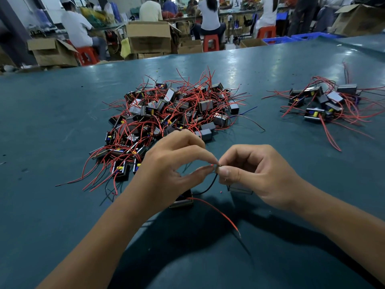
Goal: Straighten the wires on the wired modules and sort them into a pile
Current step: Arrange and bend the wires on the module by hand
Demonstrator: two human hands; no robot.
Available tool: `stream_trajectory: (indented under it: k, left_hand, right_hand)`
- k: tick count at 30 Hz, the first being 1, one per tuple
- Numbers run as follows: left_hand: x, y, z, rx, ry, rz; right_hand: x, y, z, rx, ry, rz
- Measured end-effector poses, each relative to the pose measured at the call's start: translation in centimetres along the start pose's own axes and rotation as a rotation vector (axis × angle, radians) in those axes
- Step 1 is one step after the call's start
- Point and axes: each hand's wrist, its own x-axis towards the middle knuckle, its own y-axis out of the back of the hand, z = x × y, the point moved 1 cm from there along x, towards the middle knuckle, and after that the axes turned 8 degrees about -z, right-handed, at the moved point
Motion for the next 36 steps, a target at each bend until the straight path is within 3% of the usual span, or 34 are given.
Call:
stream_trajectory:
  k: [13,25,36]
  left_hand:
    - [0.2,0.3,0.0,0.014,-0.021,-0.162]
    - [-0.2,-0.6,0.6,-0.250,0.230,-0.323]
    - [0.1,-1.5,0.8,-0.495,0.491,-0.257]
  right_hand:
    - [-0.2,0.2,0.1,-0.249,0.025,-0.052]
    - [-0.4,0.0,-0.4,-0.626,0.156,0.046]
    - [-0.2,-0.4,0.0,-0.669,0.176,0.068]
